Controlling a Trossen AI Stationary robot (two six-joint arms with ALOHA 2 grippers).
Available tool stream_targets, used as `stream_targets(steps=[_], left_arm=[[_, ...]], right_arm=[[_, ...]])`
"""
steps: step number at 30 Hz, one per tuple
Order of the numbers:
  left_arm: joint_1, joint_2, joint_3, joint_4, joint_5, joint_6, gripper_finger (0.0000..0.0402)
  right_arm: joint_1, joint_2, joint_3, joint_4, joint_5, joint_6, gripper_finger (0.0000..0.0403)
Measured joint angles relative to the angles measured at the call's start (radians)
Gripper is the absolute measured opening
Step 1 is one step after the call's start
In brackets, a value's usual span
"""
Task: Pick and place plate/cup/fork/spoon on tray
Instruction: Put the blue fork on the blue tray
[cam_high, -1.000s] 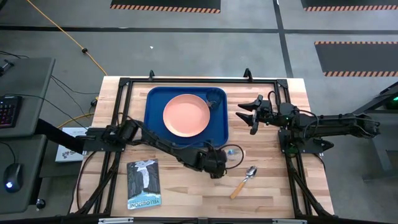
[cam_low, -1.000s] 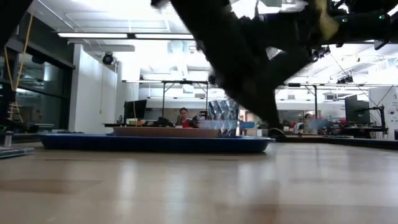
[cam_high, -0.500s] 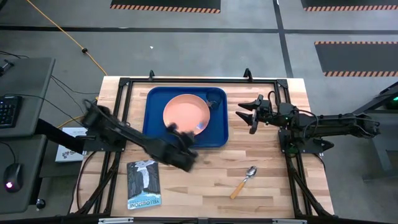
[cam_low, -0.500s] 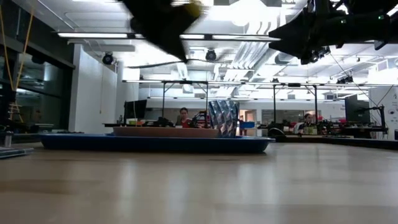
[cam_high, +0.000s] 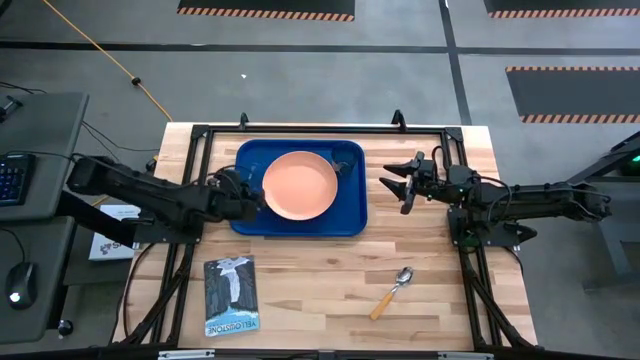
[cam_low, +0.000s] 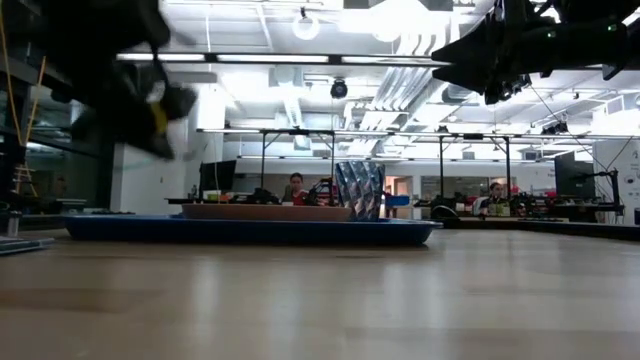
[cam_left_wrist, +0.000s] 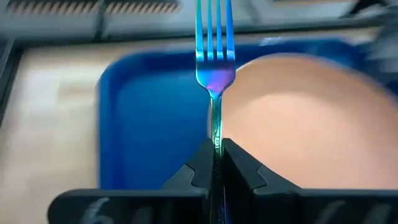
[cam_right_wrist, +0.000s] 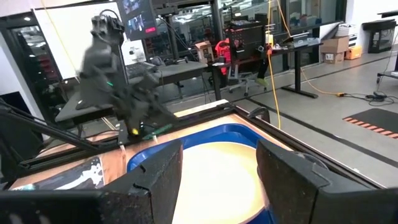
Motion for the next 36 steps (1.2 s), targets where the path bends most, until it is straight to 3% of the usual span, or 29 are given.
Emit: stream_targets(steps=[7, 20, 29, 36], left_arm=[[0.126, 0.005, -0.189, 0.335, 0.143, 0.080, 0.0009], [0.235, 0.037, -0.199, 0.333, 0.167, 0.123, 0.0009], [0.247, 0.171, -0.199, 0.374, 0.168, 0.084, 0.0009], [0.247, 0.194, -0.199, 0.378, 0.155, 0.080, 0.0017]], right_arm=[[0.000, 0.000, 0.000, -0.001, 0.023, -0.003, 0.0197], [0.000, 0.000, 0.000, -0.003, 0.027, 0.007, 0.0197], [0.000, 0.000, 0.000, -0.004, 0.027, 0.015, 0.0197], [0.000, 0.000, 0.000, -0.004, 0.028, 0.015, 0.0197]])
